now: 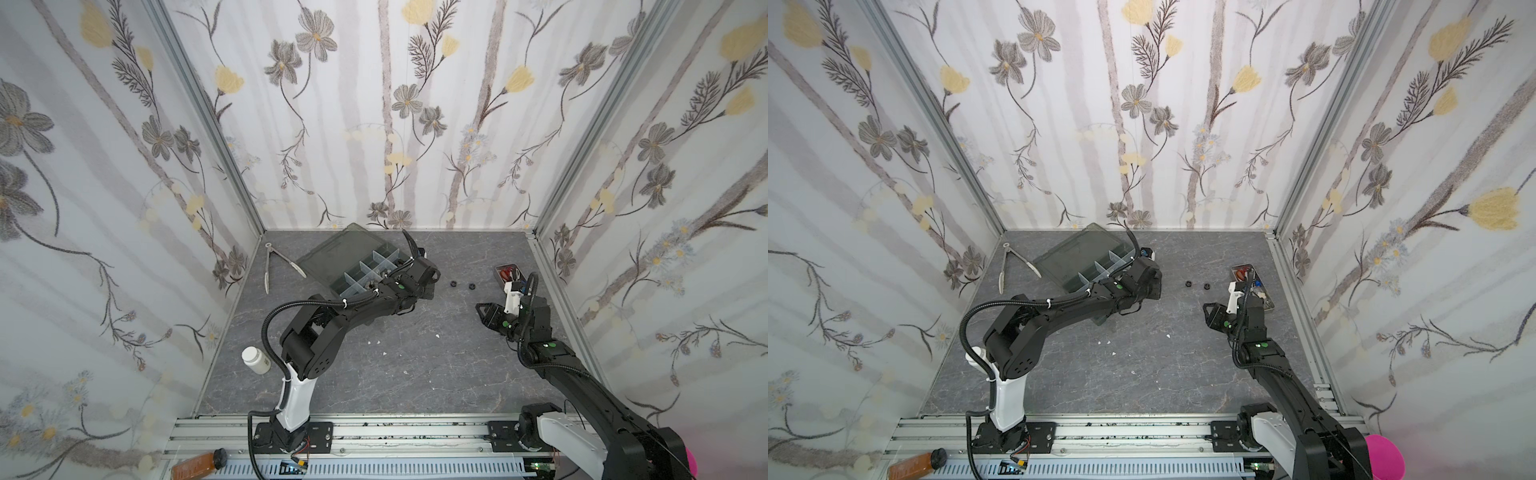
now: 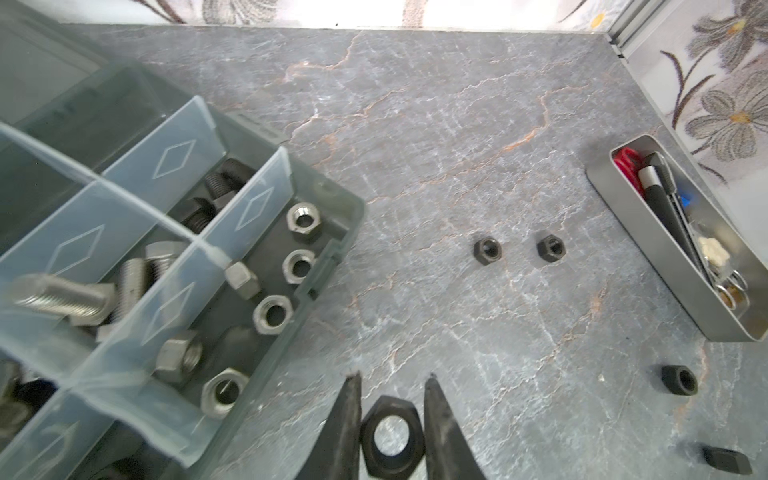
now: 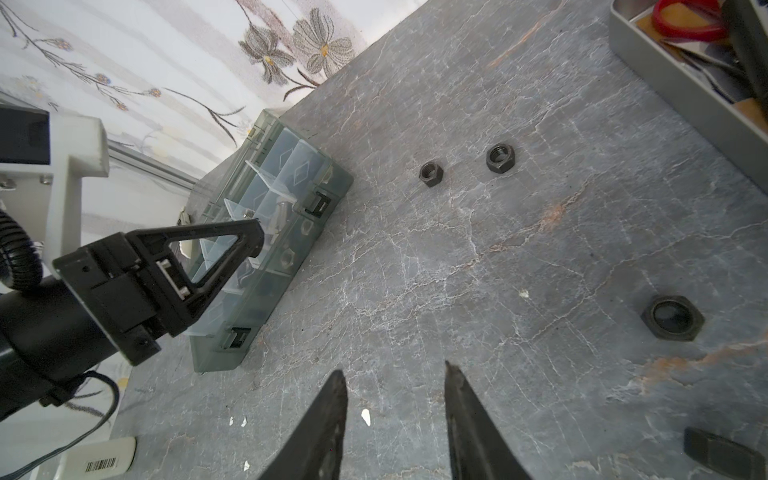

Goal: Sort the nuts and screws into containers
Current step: 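Lift the black hex nut and carry it over the organizer with the left gripper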

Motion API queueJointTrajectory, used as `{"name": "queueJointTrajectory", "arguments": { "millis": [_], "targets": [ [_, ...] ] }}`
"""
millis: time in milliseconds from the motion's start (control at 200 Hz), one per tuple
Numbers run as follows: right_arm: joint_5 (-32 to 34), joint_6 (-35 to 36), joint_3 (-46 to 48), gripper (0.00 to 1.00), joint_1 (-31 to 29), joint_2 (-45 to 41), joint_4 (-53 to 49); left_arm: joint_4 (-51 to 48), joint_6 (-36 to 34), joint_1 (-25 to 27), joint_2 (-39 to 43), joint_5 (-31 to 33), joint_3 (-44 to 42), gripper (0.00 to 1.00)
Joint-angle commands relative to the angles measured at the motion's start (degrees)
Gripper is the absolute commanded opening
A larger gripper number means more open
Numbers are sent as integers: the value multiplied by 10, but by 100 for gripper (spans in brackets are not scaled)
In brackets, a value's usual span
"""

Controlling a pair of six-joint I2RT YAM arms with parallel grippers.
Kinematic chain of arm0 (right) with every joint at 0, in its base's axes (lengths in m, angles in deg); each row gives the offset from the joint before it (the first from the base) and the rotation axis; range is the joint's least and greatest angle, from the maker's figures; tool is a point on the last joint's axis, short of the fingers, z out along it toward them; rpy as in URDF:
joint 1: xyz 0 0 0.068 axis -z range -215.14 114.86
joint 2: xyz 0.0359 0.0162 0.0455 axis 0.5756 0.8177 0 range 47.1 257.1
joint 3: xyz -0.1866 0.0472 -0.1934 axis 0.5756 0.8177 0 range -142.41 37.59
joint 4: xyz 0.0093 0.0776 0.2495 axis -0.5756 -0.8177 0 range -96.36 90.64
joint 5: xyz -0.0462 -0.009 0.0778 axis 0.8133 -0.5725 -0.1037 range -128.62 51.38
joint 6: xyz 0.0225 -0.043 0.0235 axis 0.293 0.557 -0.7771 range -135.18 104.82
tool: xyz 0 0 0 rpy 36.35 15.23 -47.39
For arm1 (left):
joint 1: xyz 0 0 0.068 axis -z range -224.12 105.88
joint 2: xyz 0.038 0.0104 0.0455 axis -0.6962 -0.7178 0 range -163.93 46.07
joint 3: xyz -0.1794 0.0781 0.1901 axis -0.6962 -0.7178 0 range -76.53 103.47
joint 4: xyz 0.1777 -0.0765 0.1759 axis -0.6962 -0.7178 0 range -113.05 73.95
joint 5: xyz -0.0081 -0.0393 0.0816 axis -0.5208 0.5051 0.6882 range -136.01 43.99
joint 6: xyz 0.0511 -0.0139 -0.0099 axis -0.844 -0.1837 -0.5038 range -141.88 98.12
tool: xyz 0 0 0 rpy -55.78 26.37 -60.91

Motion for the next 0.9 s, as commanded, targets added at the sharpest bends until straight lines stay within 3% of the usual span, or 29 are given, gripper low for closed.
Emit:
{"name": "queueJointTrajectory", "arguments": {
  "millis": [0,460,899],
  "targets": [
    [-12,-10,-3,41,-11,16,16,38,15,-10,35,12,-45,23],
    [-2,-20,-42,42,-72,93,34,72,32,-71,158,12,-221,23],
    [-15,-17,-66,42,-92,132,32,84,30,-113,139,-3,-247,25]
  ]
}}
